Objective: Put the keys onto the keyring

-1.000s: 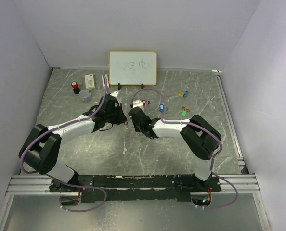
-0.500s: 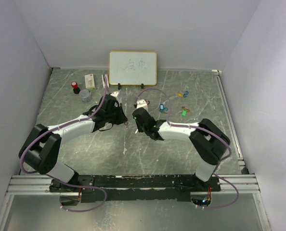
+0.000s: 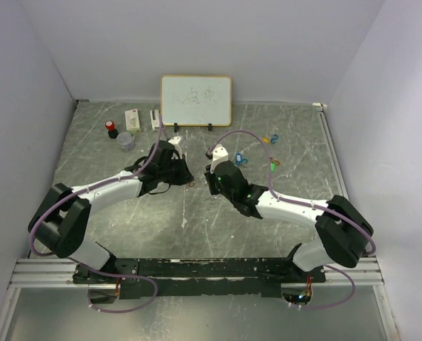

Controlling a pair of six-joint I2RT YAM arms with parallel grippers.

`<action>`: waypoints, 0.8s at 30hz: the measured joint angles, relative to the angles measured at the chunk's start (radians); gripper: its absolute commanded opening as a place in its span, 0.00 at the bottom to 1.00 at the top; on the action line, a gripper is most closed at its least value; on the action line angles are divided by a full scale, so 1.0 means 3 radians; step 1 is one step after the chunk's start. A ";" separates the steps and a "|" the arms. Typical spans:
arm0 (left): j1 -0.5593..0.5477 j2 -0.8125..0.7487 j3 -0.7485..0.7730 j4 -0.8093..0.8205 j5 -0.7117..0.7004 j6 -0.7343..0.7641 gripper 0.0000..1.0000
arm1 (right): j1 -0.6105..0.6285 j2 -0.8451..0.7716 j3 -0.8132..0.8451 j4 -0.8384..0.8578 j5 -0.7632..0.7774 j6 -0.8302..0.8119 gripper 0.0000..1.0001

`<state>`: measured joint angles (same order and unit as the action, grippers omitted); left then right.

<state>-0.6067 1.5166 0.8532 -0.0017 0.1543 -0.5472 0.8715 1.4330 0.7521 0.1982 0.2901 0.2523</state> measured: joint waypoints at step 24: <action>-0.0186 -0.0031 0.0149 -0.0009 -0.0038 0.0003 0.07 | 0.0000 -0.0006 -0.0089 0.0150 -0.0337 -0.0136 0.00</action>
<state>-0.6624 1.5074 0.8978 -0.0044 0.1429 -0.5465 0.8715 1.4311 0.7254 0.2432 0.1890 0.2115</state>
